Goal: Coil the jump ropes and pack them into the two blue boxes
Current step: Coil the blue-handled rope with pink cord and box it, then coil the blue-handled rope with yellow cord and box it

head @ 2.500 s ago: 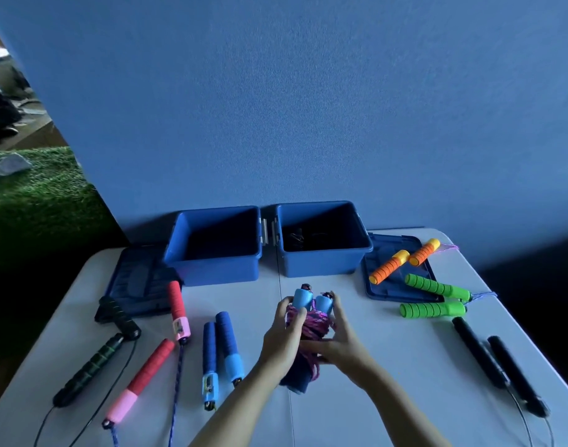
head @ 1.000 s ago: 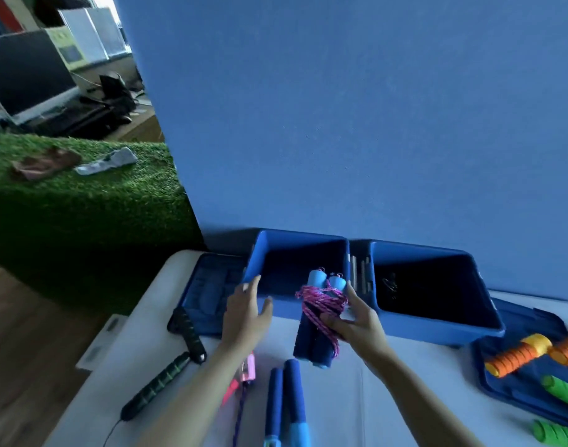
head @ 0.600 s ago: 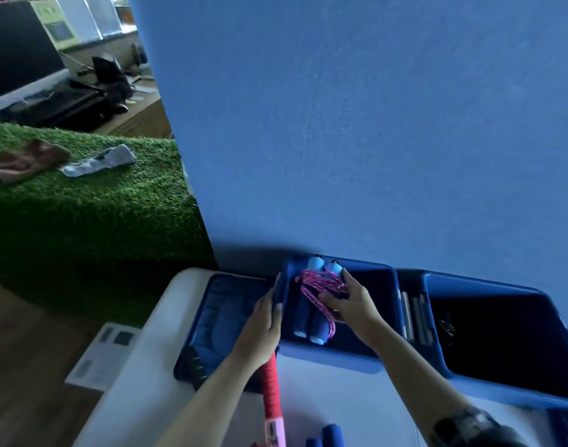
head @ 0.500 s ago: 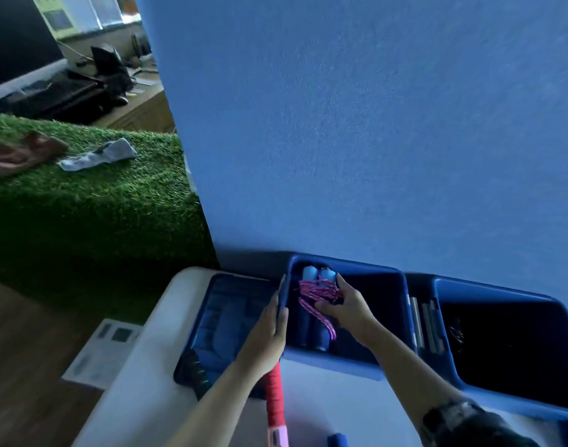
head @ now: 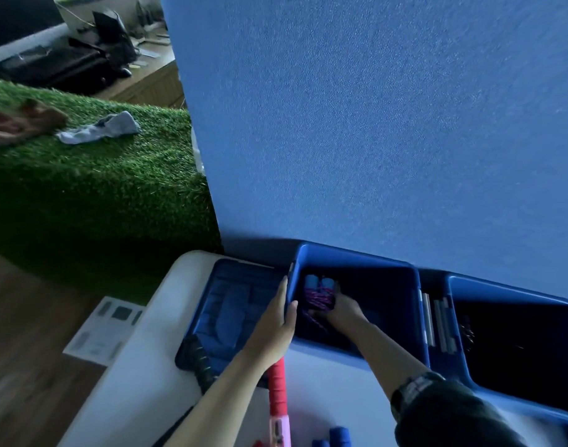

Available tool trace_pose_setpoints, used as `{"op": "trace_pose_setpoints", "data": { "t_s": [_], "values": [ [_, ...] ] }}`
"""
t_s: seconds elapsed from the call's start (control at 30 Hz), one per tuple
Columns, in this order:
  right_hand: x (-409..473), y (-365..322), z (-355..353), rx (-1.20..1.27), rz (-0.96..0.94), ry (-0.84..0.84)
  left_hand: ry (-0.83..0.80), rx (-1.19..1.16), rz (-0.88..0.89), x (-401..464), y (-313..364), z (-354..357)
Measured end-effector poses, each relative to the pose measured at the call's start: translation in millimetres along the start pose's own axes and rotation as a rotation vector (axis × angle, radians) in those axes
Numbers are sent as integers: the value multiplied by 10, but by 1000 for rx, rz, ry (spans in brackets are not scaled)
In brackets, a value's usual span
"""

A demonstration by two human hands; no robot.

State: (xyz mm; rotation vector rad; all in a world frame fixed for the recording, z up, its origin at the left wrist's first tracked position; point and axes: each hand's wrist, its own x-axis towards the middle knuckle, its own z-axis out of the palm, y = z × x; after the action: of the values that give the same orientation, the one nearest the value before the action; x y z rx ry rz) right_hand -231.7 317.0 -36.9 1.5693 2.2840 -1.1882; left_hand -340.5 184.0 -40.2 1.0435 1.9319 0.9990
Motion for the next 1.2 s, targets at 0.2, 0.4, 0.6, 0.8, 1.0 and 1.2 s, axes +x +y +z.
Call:
{"op": "trace_pose_setpoints", "data": {
  "t_s": [0.2,0.4,0.6,0.8,1.0,1.2],
  "values": [
    [-311,21,-110,-15,-47,9,49,213,-150,-77,98,-7],
    [-736,158,-326,81,-33,132,273,271,-162,-412,258,118],
    [-1320,343,-175,103,-160,268,293,259,-189,-1091,101,595],
    [-1786,701,215,-124,-281,367,217,480,-145,-1661,-141,943],
    [-2174,1162,833,-77,-211,128,222,514,-67,-2107,-261,1141],
    [-2477,1514,1217,-99,-102,11,178,382,-117,-2460,-442,1315]
  ]
}}
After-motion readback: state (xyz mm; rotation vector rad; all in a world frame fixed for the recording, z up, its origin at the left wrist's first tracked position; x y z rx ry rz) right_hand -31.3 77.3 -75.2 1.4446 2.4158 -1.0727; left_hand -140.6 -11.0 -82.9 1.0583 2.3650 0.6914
